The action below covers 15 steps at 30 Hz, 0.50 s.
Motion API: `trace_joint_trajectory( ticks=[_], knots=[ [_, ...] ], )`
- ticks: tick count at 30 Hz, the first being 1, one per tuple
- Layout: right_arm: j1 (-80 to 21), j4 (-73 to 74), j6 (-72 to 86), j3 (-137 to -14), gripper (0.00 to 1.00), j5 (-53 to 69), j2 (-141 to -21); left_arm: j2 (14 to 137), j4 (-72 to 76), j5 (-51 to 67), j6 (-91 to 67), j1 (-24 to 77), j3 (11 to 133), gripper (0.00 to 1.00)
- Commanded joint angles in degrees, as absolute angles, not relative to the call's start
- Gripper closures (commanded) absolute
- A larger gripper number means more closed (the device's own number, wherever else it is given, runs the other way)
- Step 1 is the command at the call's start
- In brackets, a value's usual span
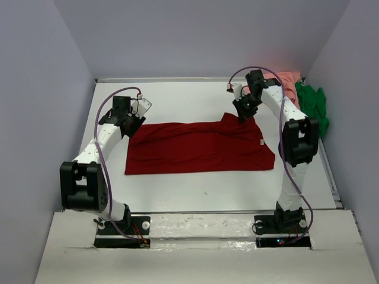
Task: Fold and stack the t-shirts
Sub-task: Fold the other side of the tshirt into a rectangle
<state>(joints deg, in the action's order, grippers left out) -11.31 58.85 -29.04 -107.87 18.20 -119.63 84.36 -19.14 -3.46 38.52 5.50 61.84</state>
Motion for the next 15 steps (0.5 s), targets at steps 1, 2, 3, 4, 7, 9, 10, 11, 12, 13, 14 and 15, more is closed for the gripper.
trace_joint_trajectory(
  ticks=[1, 2, 3, 4, 7, 9, 10, 11, 12, 13, 14, 15],
  knots=[
    [-11.78, 61.52, -30.32, -106.62, 1.0, 19.42, -114.97, 81.12, -19.86, -2.9, 38.23, 5.18, 61.96, 0.39],
    [-11.78, 61.78, -30.5, -106.0, 1.0, 19.6, -113.74, 80.86, -19.86, -2.9, 38.23, 5.19, 61.96, 0.39],
    [-12.3, 62.31, -30.59, -105.47, 1.0, 19.77, -113.12, 80.77, -19.86, -2.81, 38.23, 5.1, 61.88, 0.39],
    [-12.3, 62.4, -30.59, -104.25, 1.0, 19.78, -112.51, 80.51, -19.78, -2.81, 38.23, 5.18, 61.88, 0.39],
    [-12.83, 63.19, -30.94, -101.96, 1.0, 19.69, -110.22, 79.89, -19.86, -2.81, 38.23, 5.19, 61.79, 0.39],
    [-12.83, 63.8, -31.11, -100.82, 1.0, 19.69, -108.64, 79.54, -20.13, -2.81, 38.15, 5.1, 61.79, 0.39],
    [-12.83, 63.9, -31.03, -100.38, 1.0, 19.6, -108.28, 79.45, -20.13, -2.9, 38.23, 5.18, 61.79, 0.39],
    [-12.83, 63.98, -31.03, -99.15, 1.0, 19.69, -107.85, 79.28, -20.21, -2.81, 38.23, 5.19, 61.79, 0.39],
    [-13.35, 64.16, -31.2, -98.62, 1.0, 19.43, -107.41, 79.1, -20.21, -2.9, 38.23, 5.19, 61.7, 0.39],
    [-13.36, 64.33, -31.11, -98.09, 1.0, 19.16, -106.62, 78.75, -20.21, -2.81, 38.15, 5.1, 61.61, 0.39],
    [-13.36, 64.16, -31.03, -96.95, 1.0, 19.07, -106.18, 78.66, -20.21, -2.73, 38.23, 5.18, 61.44, 0.39],
    [-13.36, 64.42, -31.03, -96.51, 1.0, 19.07, -106.0, 78.58, -20.13, -2.72, 38.23, 5.19, 61.26, 0.39]
  ],
)
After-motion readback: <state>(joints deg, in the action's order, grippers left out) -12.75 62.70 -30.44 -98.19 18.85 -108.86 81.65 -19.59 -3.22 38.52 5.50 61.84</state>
